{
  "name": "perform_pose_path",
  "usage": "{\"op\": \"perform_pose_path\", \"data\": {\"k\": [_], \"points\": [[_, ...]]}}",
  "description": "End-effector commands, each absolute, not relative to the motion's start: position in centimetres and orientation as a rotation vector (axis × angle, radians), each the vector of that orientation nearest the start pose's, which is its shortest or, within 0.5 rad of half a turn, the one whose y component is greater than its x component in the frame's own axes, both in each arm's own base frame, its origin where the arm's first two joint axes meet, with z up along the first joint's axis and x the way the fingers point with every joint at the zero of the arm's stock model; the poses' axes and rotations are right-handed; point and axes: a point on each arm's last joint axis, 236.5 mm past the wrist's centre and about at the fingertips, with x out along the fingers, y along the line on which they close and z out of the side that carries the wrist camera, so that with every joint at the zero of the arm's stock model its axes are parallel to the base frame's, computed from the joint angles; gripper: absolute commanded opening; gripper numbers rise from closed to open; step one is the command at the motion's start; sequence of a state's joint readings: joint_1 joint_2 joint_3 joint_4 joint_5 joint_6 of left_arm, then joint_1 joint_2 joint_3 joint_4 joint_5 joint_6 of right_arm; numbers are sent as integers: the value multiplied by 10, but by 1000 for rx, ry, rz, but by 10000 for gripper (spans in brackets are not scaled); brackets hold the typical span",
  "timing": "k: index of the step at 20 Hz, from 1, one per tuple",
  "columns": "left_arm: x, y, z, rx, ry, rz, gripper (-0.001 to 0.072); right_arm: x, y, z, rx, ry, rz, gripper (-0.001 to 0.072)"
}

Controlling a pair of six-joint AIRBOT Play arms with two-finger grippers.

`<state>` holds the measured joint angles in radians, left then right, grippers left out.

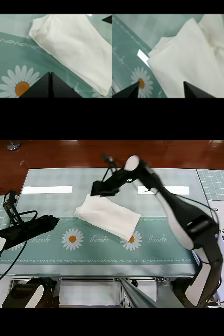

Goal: Fold the shirts.

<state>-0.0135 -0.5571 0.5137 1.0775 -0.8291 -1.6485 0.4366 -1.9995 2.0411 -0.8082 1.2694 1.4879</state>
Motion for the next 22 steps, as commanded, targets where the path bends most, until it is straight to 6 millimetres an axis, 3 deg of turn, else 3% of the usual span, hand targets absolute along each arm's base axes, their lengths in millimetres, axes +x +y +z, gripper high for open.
{"op": "perform_pose_path", "data": {"k": [1,3,4,6,8,11,14,17,21,22], "points": [[285,-87,44,-551,864,-172,23,436,271,99,261,1292,937,622],[280,-89,41,-553,888,-178,23,425,183,106,214,1301,749,622],[279,-90,39,-552,898,-181,23,418,155,99,274,1279,643,622],[278,-90,39,-549,900,-183,23,391,122,62,490,1208,422,622],[278,-93,40,-545,898,-192,23,353,113,10,664,1131,269,622],[276,-106,42,-525,896,-233,23,308,146,-44,857,1215,263,622],[276,-116,45,-509,884,-268,23,297,179,-76,844,1357,302,622],[276,-118,46,-506,882,-274,23,299,204,-98,820,1457,333,622],[277,-118,47,-507,875,-272,23,322,238,-103,823,1488,388,609],[278,-117,47,-507,871,-272,23,325,248,-104,809,1502,414,486]]}}
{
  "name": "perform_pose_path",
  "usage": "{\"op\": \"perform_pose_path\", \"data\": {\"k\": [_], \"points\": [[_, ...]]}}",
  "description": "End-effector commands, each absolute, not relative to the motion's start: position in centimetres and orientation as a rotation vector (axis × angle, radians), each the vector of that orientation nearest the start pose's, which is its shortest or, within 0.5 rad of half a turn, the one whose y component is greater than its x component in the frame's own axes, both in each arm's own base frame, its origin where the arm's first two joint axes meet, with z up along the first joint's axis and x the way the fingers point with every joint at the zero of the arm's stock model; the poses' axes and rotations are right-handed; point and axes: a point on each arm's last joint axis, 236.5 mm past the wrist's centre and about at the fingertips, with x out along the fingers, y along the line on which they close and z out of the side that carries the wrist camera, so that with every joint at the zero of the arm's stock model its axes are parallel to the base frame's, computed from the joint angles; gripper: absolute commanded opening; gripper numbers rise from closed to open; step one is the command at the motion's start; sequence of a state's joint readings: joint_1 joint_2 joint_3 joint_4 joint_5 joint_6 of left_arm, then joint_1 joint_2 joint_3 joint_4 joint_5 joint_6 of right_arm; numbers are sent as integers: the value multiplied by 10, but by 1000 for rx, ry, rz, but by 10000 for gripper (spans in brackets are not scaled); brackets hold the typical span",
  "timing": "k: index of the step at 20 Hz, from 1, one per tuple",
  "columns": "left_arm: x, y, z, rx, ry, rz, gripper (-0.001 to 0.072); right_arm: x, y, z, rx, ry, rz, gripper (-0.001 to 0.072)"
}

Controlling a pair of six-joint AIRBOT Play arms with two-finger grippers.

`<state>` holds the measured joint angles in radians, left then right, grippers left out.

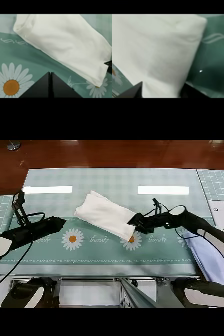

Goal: Fold the shirts.

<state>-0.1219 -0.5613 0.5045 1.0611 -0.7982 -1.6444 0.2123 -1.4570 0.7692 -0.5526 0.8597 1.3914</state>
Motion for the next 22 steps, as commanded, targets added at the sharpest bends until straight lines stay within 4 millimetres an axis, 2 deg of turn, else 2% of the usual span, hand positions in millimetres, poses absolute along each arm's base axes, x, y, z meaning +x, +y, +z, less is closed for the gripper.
{"op": "perform_pose_path", "data": {"k": [1,2,4,6,9,12,14,17,19,22], "points": [[278,-117,47,-507,871,-272,23,328,259,-98,780,1507,472,66],[278,-117,47,-506,871,-272,23,334,269,-86,741,1494,547,31],[278,-117,47,-505,871,-271,23,353,280,-43,662,1441,680,30],[278,-117,47,-503,871,-271,23,381,275,9,555,1387,728,30],[278,-117,47,-503,871,-271,23,422,250,92,444,1266,694,30],[278,-117,47,-503,871,-271,24,445,202,162,384,1159,598,30],[278,-117,47,-503,871,-271,23,445,165,191,380,1139,530,30],[278,-117,47,-503,871,-271,23,432,102,216,398,1117,398,30],[278,-117,47,-504,869,-270,23,412,55,225,401,1130,288,29],[280,-116,48,-505,859,-268,23,367,-14,229,431,1177,107,28]]}}
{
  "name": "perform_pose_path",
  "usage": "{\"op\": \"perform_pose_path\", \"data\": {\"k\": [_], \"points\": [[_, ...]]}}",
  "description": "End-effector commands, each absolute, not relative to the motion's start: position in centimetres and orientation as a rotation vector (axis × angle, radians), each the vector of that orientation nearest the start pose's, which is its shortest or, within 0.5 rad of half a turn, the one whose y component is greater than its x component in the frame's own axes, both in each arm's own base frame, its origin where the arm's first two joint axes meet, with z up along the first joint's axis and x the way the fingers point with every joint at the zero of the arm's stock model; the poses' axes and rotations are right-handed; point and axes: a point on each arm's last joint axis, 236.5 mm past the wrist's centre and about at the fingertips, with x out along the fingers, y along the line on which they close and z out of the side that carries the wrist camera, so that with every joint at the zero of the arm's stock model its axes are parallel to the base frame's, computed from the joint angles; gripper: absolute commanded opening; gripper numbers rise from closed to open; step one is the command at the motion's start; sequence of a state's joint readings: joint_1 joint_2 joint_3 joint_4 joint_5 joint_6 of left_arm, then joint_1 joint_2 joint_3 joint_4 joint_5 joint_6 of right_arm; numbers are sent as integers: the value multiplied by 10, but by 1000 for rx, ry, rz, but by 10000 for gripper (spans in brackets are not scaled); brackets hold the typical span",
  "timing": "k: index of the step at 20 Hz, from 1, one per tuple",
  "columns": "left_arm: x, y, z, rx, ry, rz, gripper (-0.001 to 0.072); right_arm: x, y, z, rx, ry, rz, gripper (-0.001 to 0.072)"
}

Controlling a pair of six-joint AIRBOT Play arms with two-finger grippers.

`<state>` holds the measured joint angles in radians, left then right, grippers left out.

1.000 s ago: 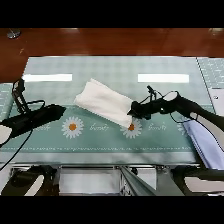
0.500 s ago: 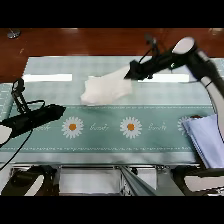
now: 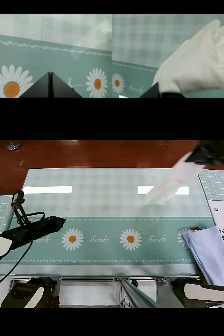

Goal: Fold the shirts.

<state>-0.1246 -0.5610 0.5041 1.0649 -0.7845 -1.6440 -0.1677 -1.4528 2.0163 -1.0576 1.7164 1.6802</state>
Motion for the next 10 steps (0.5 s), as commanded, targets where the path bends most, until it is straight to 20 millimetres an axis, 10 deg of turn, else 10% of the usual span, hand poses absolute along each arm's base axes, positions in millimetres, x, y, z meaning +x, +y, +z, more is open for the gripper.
{"op": "perform_pose_path", "data": {"k": [1,7,10], "points": [[282,-116,50,-507,850,-266,23,355,-33,234,450,1155,47,27],[289,-114,56,-515,811,-259,23,222,-149,215,483,1146,-506,28],[291,-113,57,-517,799,-257,23,144,-173,189,587,1180,-794,29]]}}
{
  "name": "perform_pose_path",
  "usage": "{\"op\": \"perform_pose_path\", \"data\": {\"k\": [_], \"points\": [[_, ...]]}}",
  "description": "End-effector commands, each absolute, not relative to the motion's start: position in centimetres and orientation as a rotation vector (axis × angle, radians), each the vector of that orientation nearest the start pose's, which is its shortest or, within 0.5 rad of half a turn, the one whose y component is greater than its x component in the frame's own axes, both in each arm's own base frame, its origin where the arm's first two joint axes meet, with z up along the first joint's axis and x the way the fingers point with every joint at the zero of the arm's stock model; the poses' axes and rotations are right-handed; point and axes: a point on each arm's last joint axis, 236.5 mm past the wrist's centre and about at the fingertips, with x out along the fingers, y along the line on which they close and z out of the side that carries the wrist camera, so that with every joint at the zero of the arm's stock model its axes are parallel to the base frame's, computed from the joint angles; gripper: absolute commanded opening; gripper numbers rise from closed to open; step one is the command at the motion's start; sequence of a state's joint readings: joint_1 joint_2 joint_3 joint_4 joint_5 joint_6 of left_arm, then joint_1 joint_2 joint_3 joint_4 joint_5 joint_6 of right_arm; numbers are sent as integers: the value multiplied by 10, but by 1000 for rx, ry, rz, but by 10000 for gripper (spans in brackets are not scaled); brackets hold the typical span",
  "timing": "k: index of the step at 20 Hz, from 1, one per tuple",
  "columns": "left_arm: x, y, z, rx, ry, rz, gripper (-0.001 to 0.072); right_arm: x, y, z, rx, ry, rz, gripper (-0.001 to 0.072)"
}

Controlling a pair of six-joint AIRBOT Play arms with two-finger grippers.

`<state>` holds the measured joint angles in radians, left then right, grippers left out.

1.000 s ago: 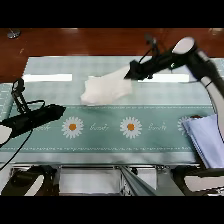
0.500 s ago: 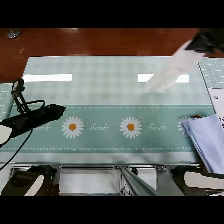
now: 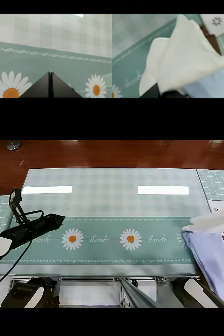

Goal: Fold the shirts.

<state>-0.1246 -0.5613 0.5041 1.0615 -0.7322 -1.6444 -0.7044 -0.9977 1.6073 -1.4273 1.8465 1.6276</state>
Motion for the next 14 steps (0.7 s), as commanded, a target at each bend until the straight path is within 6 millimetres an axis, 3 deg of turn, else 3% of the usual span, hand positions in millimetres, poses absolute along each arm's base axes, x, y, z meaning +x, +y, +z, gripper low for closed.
{"op": "perform_pose_path", "data": {"k": [1,4,5,7,10,12,13,14], "points": [[291,-113,58,-517,798,-256,24,117,-175,178,611,1198,-887,29],[291,-113,58,-518,798,-256,23,41,-178,153,621,1258,-1212,31],[291,-113,58,-518,798,-257,24,25,-177,144,627,1284,-1287,84],[291,-113,58,-517,798,-257,24,19,-179,131,638,1309,-1330,627],[295,-111,61,-519,775,-252,24,60,-203,132,604,1258,-1226,620],[306,-107,73,-522,711,-243,23,115,-223,151,542,1147,-1090,580],[312,-107,84,-519,682,-246,22,155,-226,166,526,1071,-986,372],[319,-108,99,-511,662,-256,22,201,-221,181,495,1001,-837,93]]}}
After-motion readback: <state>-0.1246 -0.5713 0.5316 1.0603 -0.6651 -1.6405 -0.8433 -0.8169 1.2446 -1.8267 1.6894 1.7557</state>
